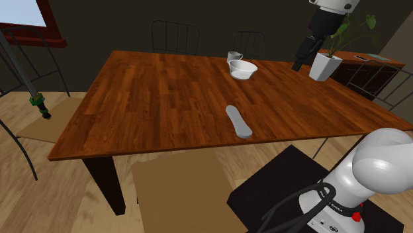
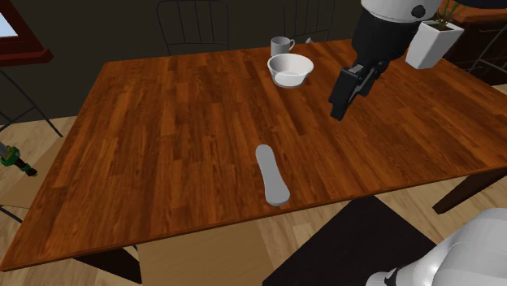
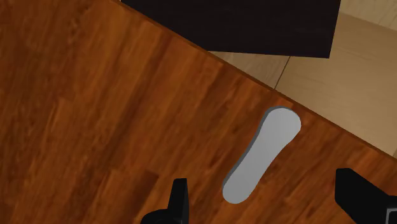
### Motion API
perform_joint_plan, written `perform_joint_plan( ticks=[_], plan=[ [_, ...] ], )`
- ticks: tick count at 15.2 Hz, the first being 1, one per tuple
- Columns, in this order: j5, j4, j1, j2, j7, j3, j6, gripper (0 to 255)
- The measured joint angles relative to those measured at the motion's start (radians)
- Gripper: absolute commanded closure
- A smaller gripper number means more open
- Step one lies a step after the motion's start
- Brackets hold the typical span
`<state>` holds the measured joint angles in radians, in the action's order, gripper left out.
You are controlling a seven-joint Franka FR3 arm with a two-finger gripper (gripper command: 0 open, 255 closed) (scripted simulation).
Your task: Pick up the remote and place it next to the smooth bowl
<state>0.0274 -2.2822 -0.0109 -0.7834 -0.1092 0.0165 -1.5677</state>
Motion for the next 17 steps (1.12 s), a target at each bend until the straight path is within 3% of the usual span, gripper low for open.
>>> perform_joint_plan(
  ticks=[6, 17],
  plan=[
    [-0.030, -0.075, 0.018, 0.051, 0.098, 0.034, -0.110, 0],
    [-0.105, -0.209, 0.053, 0.310, 0.382, 0.146, -0.469, 0]
  ],
)
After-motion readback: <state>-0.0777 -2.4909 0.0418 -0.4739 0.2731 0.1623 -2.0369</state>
